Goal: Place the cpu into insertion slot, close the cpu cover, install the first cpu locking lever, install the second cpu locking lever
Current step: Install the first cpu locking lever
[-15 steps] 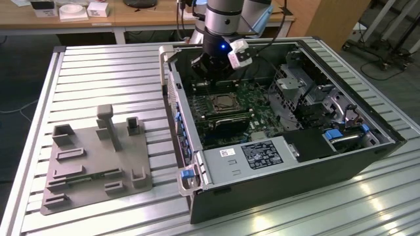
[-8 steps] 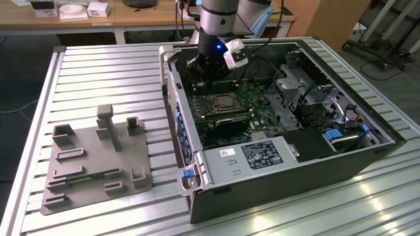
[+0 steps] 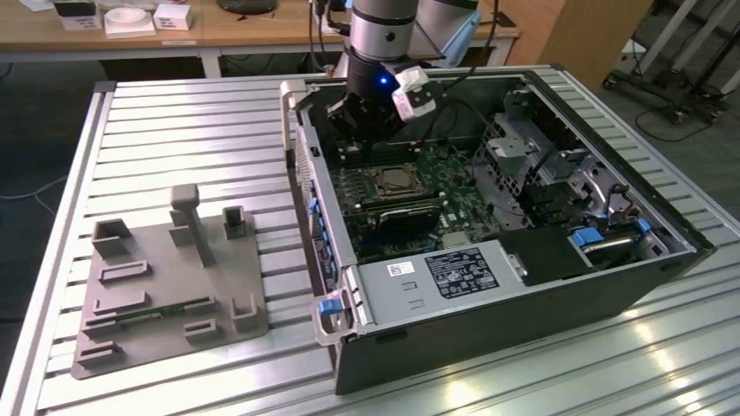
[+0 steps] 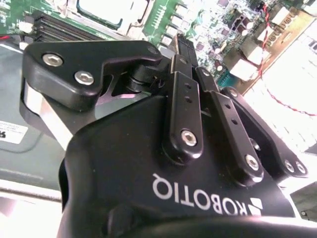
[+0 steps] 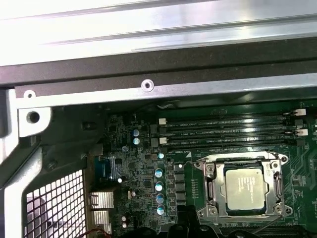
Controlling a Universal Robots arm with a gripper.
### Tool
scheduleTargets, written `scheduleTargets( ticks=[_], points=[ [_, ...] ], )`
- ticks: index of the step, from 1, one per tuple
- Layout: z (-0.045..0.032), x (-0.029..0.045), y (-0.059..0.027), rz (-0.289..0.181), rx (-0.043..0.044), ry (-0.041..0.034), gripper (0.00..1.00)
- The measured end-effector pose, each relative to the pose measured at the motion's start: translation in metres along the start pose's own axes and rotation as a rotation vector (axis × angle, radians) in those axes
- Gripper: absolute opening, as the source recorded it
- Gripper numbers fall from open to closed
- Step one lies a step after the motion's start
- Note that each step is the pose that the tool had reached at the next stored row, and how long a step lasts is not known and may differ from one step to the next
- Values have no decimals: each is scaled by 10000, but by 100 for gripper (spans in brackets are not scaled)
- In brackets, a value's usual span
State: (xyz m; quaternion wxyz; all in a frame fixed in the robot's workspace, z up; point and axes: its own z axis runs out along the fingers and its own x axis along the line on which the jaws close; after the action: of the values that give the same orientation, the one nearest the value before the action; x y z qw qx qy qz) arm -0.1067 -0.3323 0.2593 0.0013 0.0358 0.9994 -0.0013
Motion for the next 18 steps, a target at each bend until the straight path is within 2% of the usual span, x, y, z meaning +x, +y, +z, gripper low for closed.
scheduleTargets(
  ticks=[4, 12, 18],
  points=[
    [-23, 22, 14, -12, -5, -40, 10],
    [-24, 60, 90, -116, -3, -47, 10],
    [-24, 102, 150, -172, -5, -82, 10]
  ],
)
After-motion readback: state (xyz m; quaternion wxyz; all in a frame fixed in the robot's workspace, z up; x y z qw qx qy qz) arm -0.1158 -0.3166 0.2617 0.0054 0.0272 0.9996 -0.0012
